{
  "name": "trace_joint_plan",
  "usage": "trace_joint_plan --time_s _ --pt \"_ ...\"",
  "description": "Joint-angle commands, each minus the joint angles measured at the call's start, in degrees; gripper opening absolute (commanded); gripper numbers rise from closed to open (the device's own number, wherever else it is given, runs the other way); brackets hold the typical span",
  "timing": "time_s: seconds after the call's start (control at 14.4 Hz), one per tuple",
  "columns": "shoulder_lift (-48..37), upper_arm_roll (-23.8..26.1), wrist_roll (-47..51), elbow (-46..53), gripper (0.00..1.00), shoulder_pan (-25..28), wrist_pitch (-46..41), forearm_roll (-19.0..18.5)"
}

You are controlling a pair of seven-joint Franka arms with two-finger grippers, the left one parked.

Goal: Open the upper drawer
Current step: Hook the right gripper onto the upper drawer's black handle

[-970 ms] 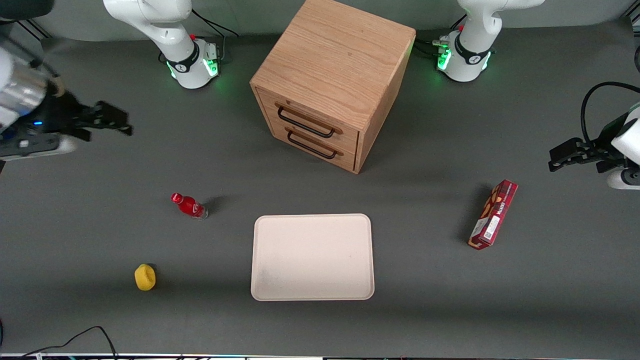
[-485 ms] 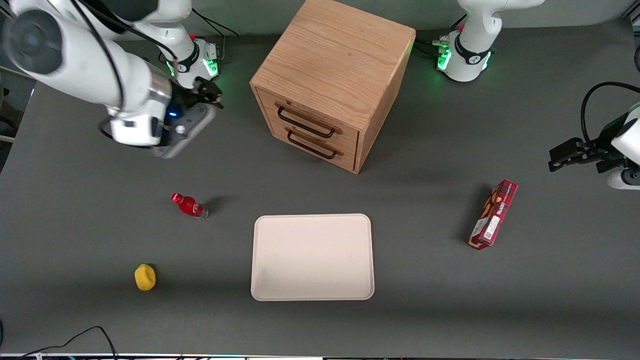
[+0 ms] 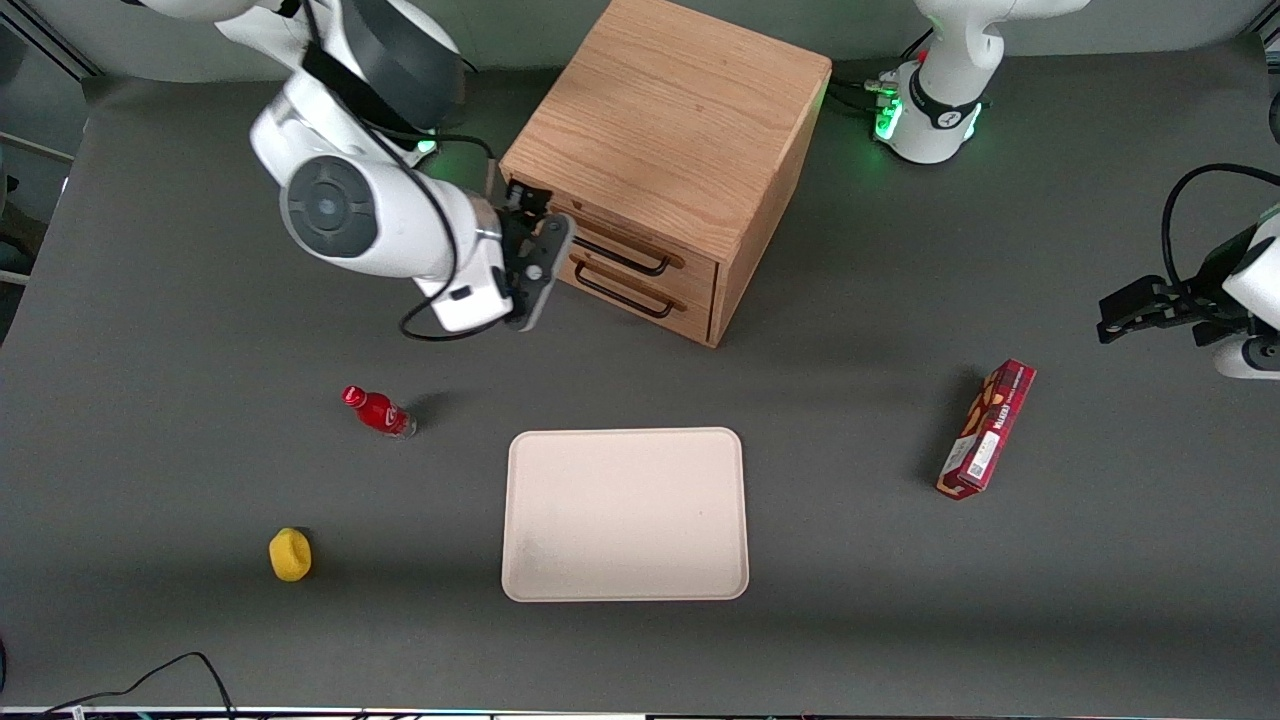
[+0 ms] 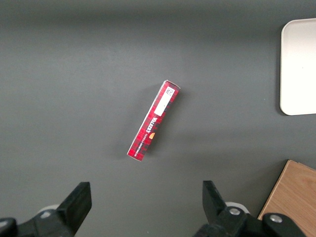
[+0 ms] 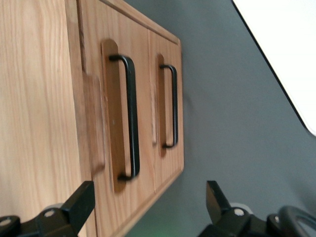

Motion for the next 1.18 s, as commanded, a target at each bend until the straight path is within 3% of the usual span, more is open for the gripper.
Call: trace_joint_plan --time_s 0.0,0.76,1.11 --pt "-0.32 1.44 1.19 -6.46 1.0 -0.38 7.57 1.19" --pt "4.07 2.49 4.19 -9.55 1.0 1.9 15.16 0.92" --pt "7.32 2.32 4.19 -9.03 1.0 1.73 17.27 -1.79"
